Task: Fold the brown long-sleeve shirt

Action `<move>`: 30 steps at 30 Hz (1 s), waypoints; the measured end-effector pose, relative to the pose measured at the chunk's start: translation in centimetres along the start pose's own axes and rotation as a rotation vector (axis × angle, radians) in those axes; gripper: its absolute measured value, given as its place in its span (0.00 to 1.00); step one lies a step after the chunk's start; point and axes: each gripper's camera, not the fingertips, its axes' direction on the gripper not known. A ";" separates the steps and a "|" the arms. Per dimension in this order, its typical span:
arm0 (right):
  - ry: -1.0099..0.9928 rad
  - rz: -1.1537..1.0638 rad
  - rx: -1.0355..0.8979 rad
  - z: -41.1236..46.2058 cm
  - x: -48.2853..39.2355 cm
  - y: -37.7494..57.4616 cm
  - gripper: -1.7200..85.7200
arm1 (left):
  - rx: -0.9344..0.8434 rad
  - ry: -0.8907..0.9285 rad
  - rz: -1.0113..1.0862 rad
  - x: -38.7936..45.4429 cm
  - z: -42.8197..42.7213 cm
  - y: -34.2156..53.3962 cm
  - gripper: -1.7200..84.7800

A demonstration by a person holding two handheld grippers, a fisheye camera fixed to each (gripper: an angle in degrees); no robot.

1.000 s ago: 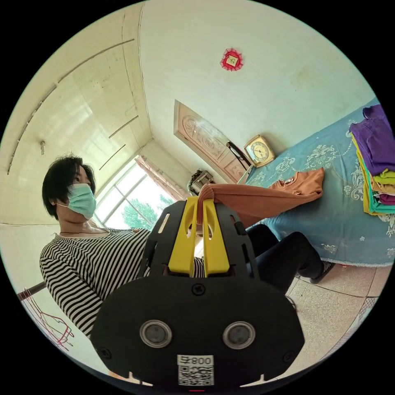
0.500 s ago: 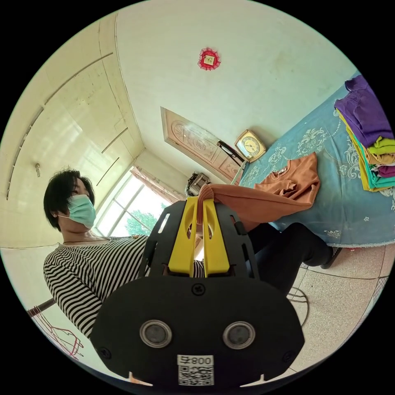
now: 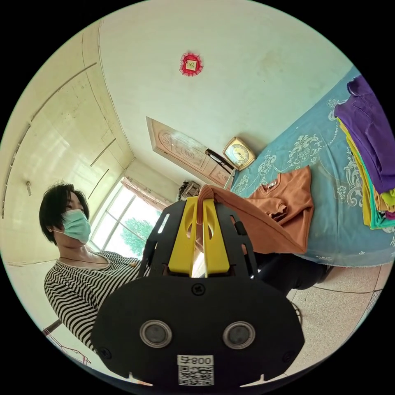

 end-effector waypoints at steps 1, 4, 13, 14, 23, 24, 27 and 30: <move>0.009 0.009 -0.002 1.1 1.1 -1.3 0.04 | 0.006 -0.007 -0.007 -1.1 0.3 -1.4 0.05; 0.030 0.041 -0.007 4.1 4.3 -4.6 0.04 | 0.024 -0.028 -0.034 -4.2 1.2 -4.9 0.05; 0.104 0.223 -0.014 14.5 17.8 -14.2 0.04 | 0.048 -0.172 -0.142 -14.6 3.0 -14.6 0.06; 0.118 0.248 -0.023 16.0 19.8 -15.2 0.04 | 0.059 -0.200 -0.163 -16.0 3.0 -15.6 0.06; 0.203 0.398 -0.101 26.6 33.6 -21.1 0.04 | 0.084 -0.392 -0.296 -27.2 2.7 -22.1 0.07; 0.209 0.409 -0.109 27.3 34.5 -21.3 0.04 | 0.084 -0.403 -0.304 -27.9 2.6 -22.4 0.07; 0.240 0.459 -0.151 30.7 39.0 -22.3 0.05 | 0.075 -0.482 -0.356 -31.7 2.3 -23.6 0.08; 0.265 0.512 -0.195 33.5 43.1 -22.5 0.05 | 0.072 -0.568 -0.422 -35.2 1.6 -23.9 0.09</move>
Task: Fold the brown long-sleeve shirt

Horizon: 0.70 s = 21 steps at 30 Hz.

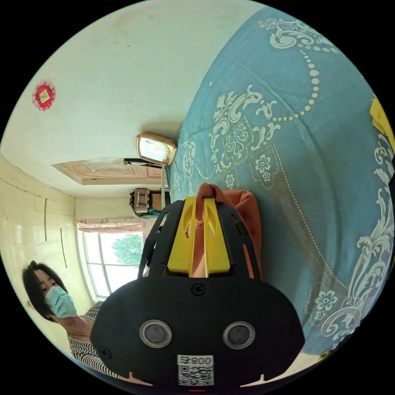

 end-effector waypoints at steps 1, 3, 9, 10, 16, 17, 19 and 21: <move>0.011 0.014 -0.013 1.1 0.8 -0.7 0.06 | 0.006 -0.013 -0.027 -1.0 0.4 -0.4 0.09; 0.008 0.013 -0.027 2.2 1.6 -1.3 0.06 | 0.019 0.007 -0.034 -2.0 0.7 -0.9 0.10; -0.043 -0.048 0.009 2.3 2.1 -0.2 0.09 | 0.015 0.069 0.036 -2.7 0.1 -1.7 0.12; -0.048 -0.056 0.023 2.0 2.1 0.4 0.10 | 0.036 0.094 0.053 -2.7 -0.5 -1.6 0.13; 0.039 -0.126 -0.043 2.5 0.5 6.5 0.10 | -0.009 0.041 0.090 -3.3 -3.6 0.7 0.14; 0.069 -0.137 -0.071 2.8 0.2 8.4 0.11 | -0.043 -0.006 0.085 -3.7 -4.2 1.7 0.14; 0.122 -0.142 -0.101 3.1 0.2 11.4 0.11 | -0.084 -0.074 0.073 -4.5 -5.2 3.5 0.15; 0.161 -0.129 -0.111 3.0 0.6 14.2 0.11 | -0.103 -0.126 0.052 -5.3 -6.2 5.3 0.15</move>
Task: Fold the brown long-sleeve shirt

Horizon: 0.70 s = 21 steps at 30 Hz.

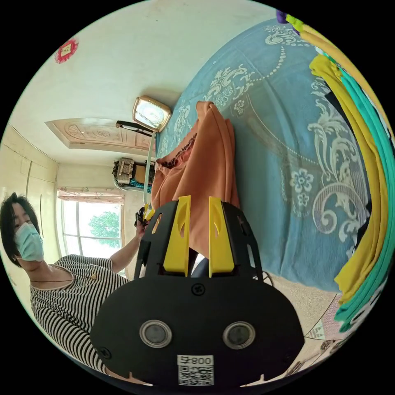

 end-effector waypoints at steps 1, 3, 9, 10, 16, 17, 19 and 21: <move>0.020 0.010 -0.004 0.2 0.2 1.7 0.11 | -0.012 -0.027 -0.019 -0.6 -0.3 1.2 0.16; 0.041 0.043 -0.023 0.6 0.7 3.6 0.11 | -0.042 -0.049 -0.035 -1.3 -0.3 2.6 0.16; 0.070 0.068 -0.036 2.4 0.6 5.4 0.10 | -0.163 -0.153 -0.015 -1.7 1.7 3.0 0.12; 0.091 0.081 -0.042 2.6 0.4 5.3 0.09 | -0.177 -0.178 -0.024 -1.7 1.8 2.9 0.10; 0.094 0.064 -0.050 1.7 -1.5 5.6 0.03 | -0.162 -0.139 0.002 -1.0 0.6 3.2 0.05; 0.063 0.049 -0.061 1.5 -1.9 5.7 0.03 | -0.160 -0.127 0.019 -0.7 0.4 3.3 0.05; 0.032 0.033 -0.072 1.4 -2.6 5.8 0.03 | -0.155 -0.095 0.032 -0.3 0.1 3.5 0.05; 0.038 0.021 -0.082 1.2 -3.3 5.9 0.03 | -0.146 -0.060 0.048 0.0 -0.2 3.6 0.04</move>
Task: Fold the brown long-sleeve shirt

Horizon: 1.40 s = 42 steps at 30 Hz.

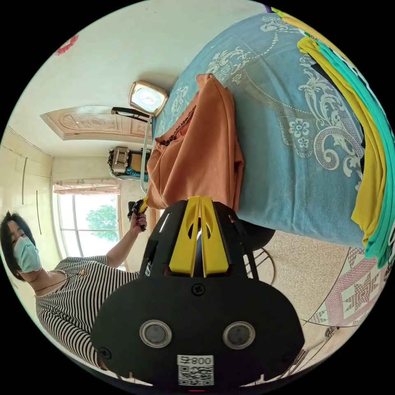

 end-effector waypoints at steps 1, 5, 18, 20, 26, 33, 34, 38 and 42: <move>0.023 0.001 0.008 -0.3 -0.4 0.1 0.03 | 0.001 0.010 0.009 0.2 -0.1 0.0 0.04; 0.156 -0.004 0.060 -1.5 -0.7 0.3 0.06 | 0.004 0.007 0.006 0.1 -0.4 0.1 0.04; 0.119 0.025 -0.015 -1.6 -0.5 -1.7 0.05 | 0.019 0.026 -0.043 -0.1 -0.5 0.0 0.04; 0.116 -0.012 -0.011 -3.2 -2.1 -1.9 0.04 | 0.018 0.023 -0.013 0.8 -0.8 -0.2 0.04; 0.087 -0.186 -0.022 -8.4 -7.7 -2.1 0.03 | 0.051 0.043 0.049 2.6 -2.4 -0.3 0.04; 0.071 -0.065 -0.128 -7.8 -4.3 -2.5 0.03 | 0.028 -0.001 -0.137 -0.8 -0.6 0.7 0.04; 0.049 -0.006 -0.127 -7.4 -2.9 -2.6 0.03 | 0.038 -0.009 -0.165 -1.1 -0.3 0.9 0.05; 0.014 0.051 -0.042 -9.4 -2.9 -2.8 0.04 | 0.175 -0.053 -0.158 0.5 -1.5 1.0 0.06; 0.107 0.003 0.097 -13.2 -6.8 -4.2 0.06 | 0.180 -0.079 -0.010 4.6 -0.9 -1.5 0.07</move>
